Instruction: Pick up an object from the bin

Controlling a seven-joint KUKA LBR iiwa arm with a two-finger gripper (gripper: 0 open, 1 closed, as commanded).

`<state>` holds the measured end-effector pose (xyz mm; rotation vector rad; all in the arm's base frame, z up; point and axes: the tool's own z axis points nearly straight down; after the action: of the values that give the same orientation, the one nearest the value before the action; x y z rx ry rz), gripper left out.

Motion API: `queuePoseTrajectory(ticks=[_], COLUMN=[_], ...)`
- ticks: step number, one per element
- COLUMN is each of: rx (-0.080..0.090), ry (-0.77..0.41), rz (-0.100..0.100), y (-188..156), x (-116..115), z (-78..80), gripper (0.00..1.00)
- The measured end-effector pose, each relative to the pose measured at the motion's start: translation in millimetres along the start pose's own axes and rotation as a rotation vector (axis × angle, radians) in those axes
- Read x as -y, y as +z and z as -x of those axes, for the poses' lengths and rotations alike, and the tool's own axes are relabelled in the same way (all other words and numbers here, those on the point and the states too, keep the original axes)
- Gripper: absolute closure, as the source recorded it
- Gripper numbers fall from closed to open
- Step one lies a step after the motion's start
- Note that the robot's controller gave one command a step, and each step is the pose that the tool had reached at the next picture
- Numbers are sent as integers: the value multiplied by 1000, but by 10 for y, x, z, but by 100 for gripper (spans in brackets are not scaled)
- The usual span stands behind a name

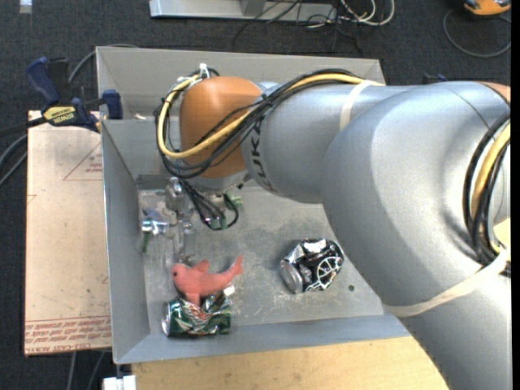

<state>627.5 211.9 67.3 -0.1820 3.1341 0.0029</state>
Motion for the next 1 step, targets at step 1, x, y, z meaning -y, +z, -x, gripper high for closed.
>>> queuePoseTrajectory(ticks=[1], rx=[0], ry=[38], rz=[1], y=[-1034], x=[-79], z=[41], gripper=[0])
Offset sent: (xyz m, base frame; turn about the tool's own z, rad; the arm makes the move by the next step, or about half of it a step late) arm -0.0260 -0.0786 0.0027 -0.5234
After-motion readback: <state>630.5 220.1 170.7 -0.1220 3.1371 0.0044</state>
